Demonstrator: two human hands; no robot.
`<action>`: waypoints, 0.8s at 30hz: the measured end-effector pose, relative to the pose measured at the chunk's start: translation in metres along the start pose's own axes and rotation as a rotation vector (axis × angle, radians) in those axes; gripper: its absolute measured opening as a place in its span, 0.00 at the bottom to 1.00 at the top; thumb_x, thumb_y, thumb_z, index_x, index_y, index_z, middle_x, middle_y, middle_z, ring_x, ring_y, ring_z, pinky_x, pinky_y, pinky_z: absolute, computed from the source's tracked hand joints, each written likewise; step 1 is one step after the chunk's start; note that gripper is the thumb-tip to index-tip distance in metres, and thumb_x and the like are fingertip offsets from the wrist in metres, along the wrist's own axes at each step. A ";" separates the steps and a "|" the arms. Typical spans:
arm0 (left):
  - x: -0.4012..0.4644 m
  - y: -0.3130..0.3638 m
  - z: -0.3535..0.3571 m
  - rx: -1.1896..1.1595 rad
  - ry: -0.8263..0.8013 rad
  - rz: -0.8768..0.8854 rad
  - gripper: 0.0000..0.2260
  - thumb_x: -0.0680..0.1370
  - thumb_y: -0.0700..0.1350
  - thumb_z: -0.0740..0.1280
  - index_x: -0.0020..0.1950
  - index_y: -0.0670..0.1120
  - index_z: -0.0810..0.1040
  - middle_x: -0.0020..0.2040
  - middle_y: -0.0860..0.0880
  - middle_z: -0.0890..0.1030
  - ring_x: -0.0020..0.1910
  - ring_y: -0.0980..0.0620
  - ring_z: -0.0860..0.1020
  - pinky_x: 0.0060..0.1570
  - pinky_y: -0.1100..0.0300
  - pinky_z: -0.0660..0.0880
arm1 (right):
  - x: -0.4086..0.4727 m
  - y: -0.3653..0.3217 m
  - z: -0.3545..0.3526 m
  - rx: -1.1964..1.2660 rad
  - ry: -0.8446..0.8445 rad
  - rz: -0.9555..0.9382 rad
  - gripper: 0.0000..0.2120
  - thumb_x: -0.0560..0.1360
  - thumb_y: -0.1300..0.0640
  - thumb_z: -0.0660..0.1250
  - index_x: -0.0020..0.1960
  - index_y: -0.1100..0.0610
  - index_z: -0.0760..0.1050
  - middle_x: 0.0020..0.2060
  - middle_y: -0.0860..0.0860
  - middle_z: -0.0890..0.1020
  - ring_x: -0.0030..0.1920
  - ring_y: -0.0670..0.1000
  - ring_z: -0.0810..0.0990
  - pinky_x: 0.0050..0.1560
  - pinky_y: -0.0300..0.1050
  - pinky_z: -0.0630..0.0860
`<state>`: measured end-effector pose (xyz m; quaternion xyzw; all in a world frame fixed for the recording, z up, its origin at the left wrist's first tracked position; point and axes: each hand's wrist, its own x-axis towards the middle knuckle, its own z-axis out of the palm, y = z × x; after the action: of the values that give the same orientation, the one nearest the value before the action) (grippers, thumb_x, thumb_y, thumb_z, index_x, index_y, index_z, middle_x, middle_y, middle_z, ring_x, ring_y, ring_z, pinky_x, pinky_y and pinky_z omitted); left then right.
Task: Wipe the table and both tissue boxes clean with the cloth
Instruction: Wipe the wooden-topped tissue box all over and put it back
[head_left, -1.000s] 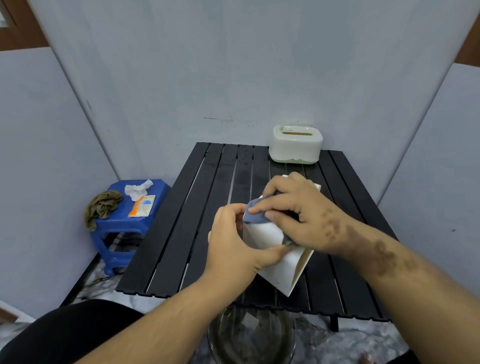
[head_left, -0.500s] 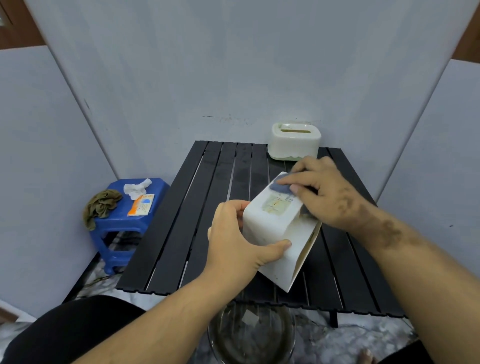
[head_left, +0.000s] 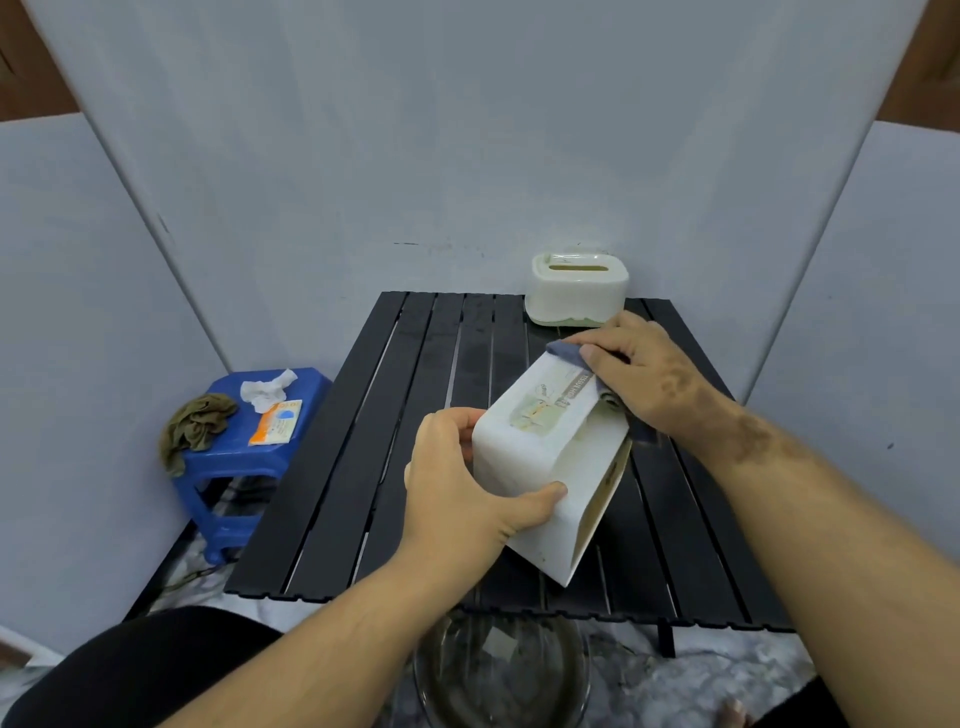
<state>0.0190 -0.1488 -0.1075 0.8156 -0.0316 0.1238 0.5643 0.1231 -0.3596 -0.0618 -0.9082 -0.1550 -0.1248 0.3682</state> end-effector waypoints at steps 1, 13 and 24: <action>0.000 0.000 0.000 -0.003 0.000 -0.004 0.33 0.53 0.61 0.80 0.53 0.61 0.70 0.56 0.59 0.76 0.56 0.56 0.75 0.45 0.68 0.72 | -0.004 0.002 0.000 0.016 0.012 0.003 0.12 0.80 0.52 0.61 0.59 0.44 0.80 0.49 0.45 0.74 0.57 0.51 0.72 0.62 0.47 0.71; -0.005 0.002 0.009 0.035 0.053 -0.016 0.35 0.52 0.65 0.80 0.52 0.61 0.70 0.55 0.60 0.74 0.57 0.51 0.75 0.52 0.50 0.79 | -0.066 -0.005 0.005 -0.003 0.123 -0.255 0.15 0.76 0.58 0.66 0.61 0.44 0.77 0.53 0.45 0.73 0.56 0.51 0.72 0.61 0.39 0.68; 0.007 0.025 -0.029 0.395 -0.290 0.116 0.38 0.61 0.59 0.82 0.66 0.62 0.67 0.58 0.64 0.73 0.60 0.56 0.70 0.59 0.59 0.71 | -0.108 0.009 -0.037 0.042 0.067 -0.300 0.13 0.72 0.62 0.73 0.54 0.50 0.83 0.48 0.47 0.77 0.50 0.49 0.78 0.50 0.42 0.75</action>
<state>0.0159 -0.1298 -0.0737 0.9161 -0.1343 0.0415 0.3755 0.0225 -0.4125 -0.0779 -0.8622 -0.2792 -0.2055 0.3693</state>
